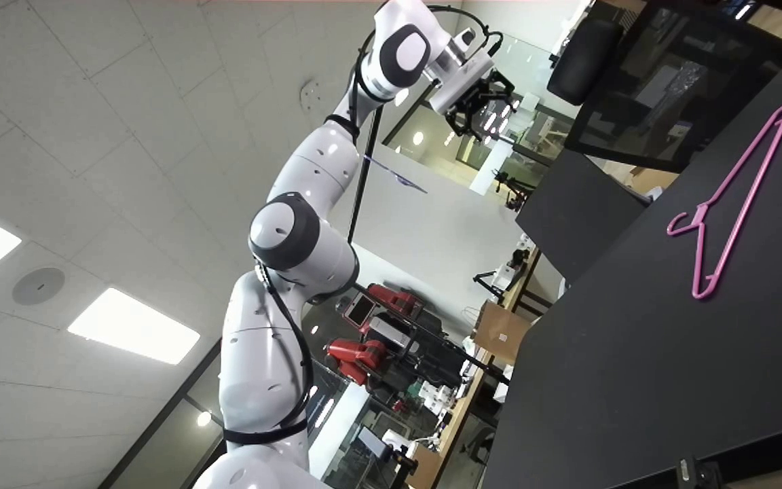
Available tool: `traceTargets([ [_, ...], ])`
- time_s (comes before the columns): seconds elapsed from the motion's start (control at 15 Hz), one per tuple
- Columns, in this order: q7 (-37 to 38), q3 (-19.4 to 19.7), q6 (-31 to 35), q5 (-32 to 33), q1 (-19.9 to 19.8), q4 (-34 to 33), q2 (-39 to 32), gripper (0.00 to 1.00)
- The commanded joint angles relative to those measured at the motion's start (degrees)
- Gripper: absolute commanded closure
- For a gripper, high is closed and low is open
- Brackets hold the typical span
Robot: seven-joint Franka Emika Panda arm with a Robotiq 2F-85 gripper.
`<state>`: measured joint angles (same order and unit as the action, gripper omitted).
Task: Hang the coat hangers on the rod
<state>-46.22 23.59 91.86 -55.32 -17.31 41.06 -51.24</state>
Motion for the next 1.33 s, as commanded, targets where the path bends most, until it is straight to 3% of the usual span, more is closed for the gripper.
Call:
traceTargets([
  [0.0,0.0,0.0,0.0,0.0,0.0,0.0,0.0,0.00],
  [0.67,0.0,0.0,0.0,0.0,0.0,0.0,0.1,0.00],
  [0.93,0.9,3.5,8.7,3.2,2.9,6.5,0.0,0.00],
  [1.27,1.1,6.5,23.4,4.9,7.6,21.3,0.0,0.00],
])
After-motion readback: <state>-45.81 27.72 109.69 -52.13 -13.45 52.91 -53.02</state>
